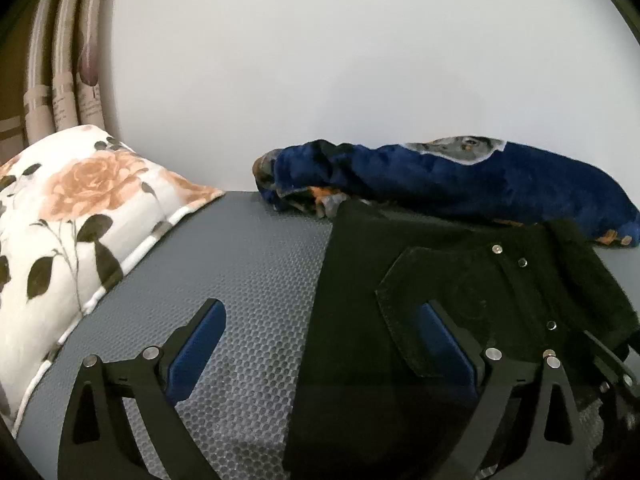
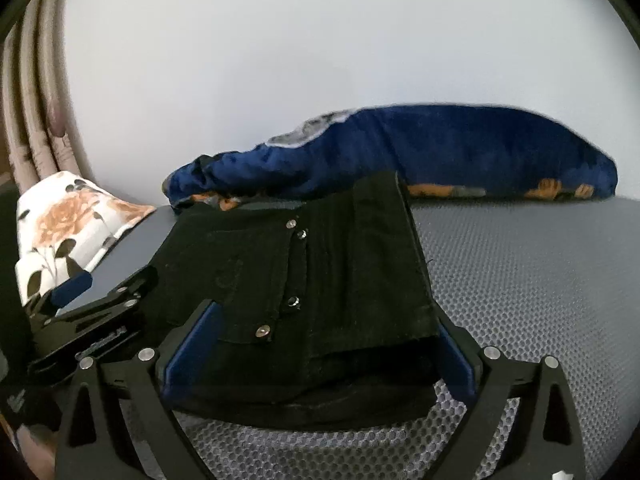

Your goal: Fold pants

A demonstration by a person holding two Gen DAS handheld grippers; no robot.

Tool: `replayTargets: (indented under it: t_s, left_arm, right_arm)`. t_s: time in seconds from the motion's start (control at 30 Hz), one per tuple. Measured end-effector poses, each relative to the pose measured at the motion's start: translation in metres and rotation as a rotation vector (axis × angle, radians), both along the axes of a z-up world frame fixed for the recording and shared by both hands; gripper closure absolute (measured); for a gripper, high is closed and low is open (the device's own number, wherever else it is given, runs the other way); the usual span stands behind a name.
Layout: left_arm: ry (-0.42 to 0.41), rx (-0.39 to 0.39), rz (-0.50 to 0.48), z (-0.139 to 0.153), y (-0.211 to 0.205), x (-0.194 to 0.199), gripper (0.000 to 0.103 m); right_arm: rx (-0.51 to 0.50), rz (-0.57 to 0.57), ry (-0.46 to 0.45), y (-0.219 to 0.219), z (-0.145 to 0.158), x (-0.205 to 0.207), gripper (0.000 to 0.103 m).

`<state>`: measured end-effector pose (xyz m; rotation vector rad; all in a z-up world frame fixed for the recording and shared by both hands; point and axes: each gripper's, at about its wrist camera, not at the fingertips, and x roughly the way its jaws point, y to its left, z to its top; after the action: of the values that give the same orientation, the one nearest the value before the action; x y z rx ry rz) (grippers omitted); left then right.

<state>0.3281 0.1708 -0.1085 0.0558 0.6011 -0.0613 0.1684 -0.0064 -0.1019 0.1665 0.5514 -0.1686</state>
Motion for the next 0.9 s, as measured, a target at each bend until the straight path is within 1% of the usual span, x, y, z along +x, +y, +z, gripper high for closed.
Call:
replayTargets:
  t_s: [0.13, 0.37, 0.53, 0.77, 0.9]
  left_arm:
    - [-0.006, 0.008, -0.008, -0.0003, -0.0013, 0.0005, 0.006]
    - [-0.001, -0.019, -0.01, 0.0, 0.0009, 0.0018, 0.005]
    - [-0.012, 0.002, -0.024, 0.0008, -0.0032, 0.0002, 0.005]
    - [-0.034, 0.031, -0.01, 0.0032, -0.0056, -0.003, 0.001]
    - [-0.055, 0.019, -0.006, 0.007, -0.0024, -0.0071, 0.001]
  right_arm:
    - [0.003, 0.001, -0.024, -0.0015, 0.0019, -0.0042, 0.005]
    - [-0.009, 0.01, -0.032, 0.0018, 0.0031, -0.0042, 0.003]
    - [-0.011, 0.009, -0.031, 0.0027, 0.0034, -0.0041, 0.003]
    - [-0.021, 0.013, -0.03, 0.0044, 0.003, -0.0037, 0.002]
    - [-0.02, 0.014, -0.031, 0.004, 0.0029, -0.0041, 0.002]
